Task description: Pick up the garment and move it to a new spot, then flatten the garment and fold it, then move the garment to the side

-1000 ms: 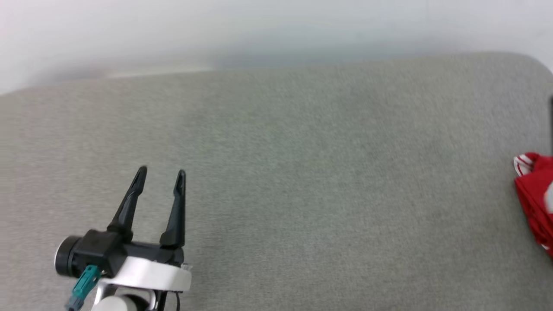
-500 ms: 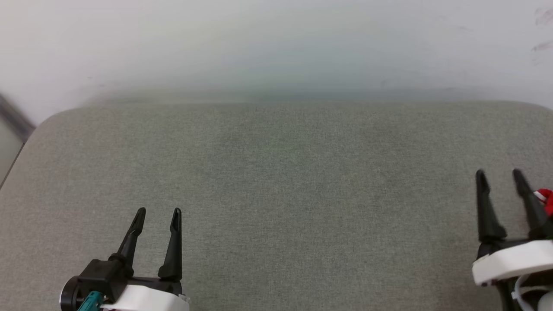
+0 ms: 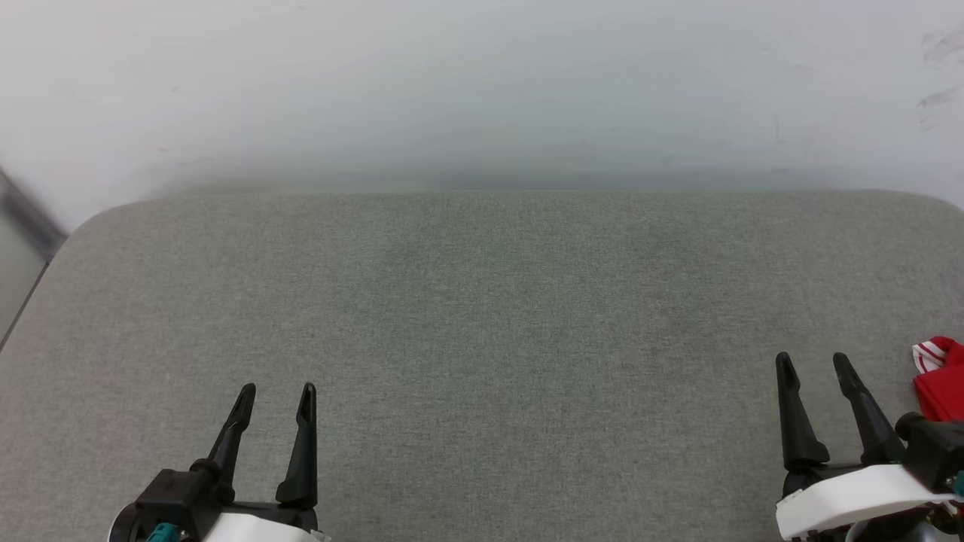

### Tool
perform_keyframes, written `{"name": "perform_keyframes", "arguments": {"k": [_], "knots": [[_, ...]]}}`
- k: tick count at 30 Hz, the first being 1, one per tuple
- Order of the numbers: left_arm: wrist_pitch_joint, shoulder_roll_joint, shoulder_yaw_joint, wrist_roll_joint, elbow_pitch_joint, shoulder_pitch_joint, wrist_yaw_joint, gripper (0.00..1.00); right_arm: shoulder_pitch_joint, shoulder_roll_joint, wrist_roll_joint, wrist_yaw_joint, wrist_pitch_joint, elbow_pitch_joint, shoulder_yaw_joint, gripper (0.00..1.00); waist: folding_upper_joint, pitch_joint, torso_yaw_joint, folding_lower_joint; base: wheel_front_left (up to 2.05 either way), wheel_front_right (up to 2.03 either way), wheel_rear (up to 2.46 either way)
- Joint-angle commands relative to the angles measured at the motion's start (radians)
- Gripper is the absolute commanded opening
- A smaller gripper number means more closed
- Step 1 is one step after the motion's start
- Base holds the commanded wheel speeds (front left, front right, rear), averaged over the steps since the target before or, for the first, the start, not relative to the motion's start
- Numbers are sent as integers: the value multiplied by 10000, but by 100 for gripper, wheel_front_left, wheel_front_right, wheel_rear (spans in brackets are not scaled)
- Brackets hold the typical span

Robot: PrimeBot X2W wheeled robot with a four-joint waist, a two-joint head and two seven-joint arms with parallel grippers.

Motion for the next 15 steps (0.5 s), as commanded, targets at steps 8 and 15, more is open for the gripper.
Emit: {"name": "perform_keyframes", "arguments": {"k": [8, 15], "knots": [[-20, -33, -21, 225, -97, 48, -26, 100, -139, 65, -200, -4, -89, 34, 121, 100, 0, 49, -13, 1, 0, 0, 0], [-20, -99, 86, 238, -38, 36, -30, 100, -149, 80, -196, -4, -108, 30, 190, 100, 0, 52, -39, 1, 0, 0, 0]]}}
